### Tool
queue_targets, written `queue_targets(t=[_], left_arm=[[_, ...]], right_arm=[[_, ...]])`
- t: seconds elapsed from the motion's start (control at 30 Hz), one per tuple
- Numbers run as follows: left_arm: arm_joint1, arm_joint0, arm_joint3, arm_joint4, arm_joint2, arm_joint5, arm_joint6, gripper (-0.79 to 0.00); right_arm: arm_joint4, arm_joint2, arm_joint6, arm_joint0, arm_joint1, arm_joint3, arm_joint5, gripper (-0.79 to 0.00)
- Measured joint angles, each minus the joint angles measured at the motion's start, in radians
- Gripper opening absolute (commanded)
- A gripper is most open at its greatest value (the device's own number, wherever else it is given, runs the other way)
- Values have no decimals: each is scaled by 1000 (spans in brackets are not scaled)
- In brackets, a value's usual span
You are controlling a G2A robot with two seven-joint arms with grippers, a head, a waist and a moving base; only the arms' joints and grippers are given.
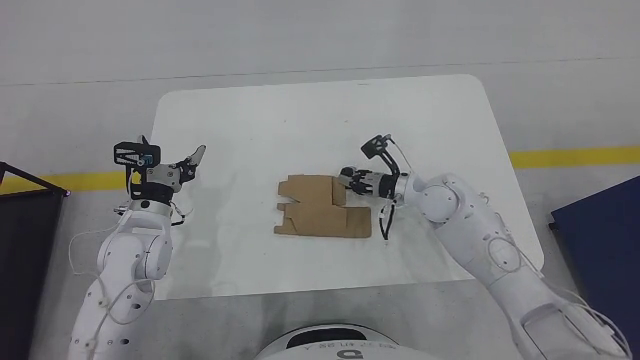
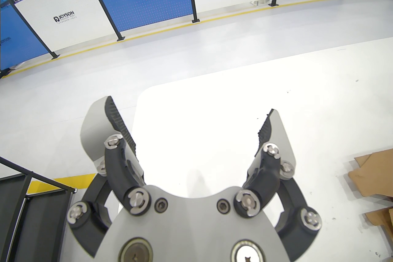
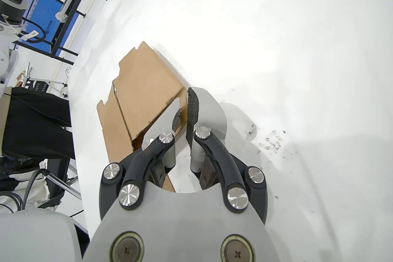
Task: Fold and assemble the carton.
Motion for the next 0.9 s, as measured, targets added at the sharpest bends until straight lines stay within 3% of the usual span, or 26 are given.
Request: queue_targets(t=[0.27,0.7,0.9], left_arm=[[0,0,0,0,0,0,0,0],[0,0,0,0,0,0,0,0],[0,0,0,0,0,0,0,0]], right_arm=[[23,106,-49,-63,30,-133,-45,-785],[-101,467,-294,-305,91,-524,-28,-785],[-120,492,-303,-326,94,-557,-22,-785]])
